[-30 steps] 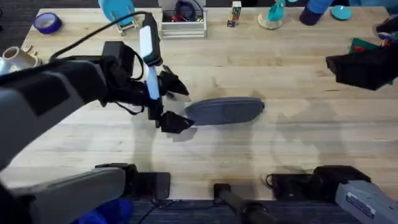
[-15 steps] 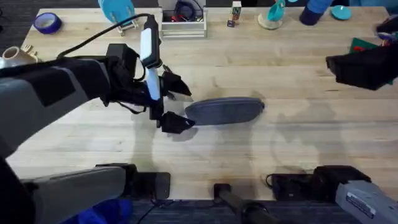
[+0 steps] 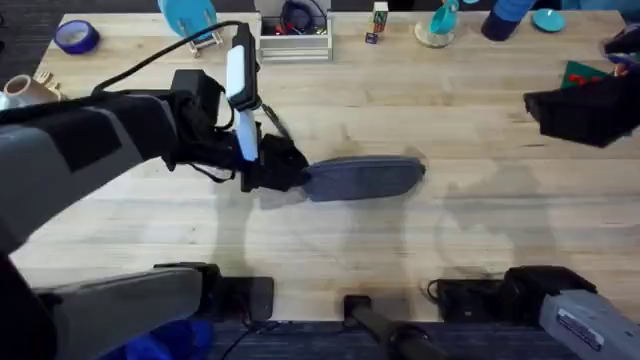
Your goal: Unzip the bag, pick up the pens from the table one at a time and place them inside, then zip the bag closed.
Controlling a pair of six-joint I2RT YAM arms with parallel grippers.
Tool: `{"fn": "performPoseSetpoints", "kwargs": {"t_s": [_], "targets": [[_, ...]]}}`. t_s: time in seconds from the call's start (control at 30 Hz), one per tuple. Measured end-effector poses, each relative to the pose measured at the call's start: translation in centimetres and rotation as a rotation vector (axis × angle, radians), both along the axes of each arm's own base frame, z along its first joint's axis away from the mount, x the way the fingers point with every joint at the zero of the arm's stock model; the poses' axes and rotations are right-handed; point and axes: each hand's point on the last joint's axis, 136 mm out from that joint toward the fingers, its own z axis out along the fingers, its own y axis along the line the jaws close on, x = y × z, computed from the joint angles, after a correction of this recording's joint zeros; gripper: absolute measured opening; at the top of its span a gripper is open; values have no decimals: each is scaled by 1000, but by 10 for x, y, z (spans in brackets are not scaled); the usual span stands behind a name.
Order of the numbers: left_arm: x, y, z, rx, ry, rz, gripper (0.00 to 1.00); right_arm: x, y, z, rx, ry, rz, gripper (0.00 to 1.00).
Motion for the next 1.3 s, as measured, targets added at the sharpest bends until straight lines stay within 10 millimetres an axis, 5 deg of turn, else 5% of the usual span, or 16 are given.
{"fn": "performPoseSetpoints", "kwargs": {"t_s": [0.53,1.0,1.3], "targets": [[0,0,0,0,0,0,44,-21,13,-13,-149,13,316,996],[0,0,0,1,0,0,43,-34,17,-48,29,166,653,997],[0,0,0,1,0,0,42,-14,16,-75,73,189,798,996]]}}
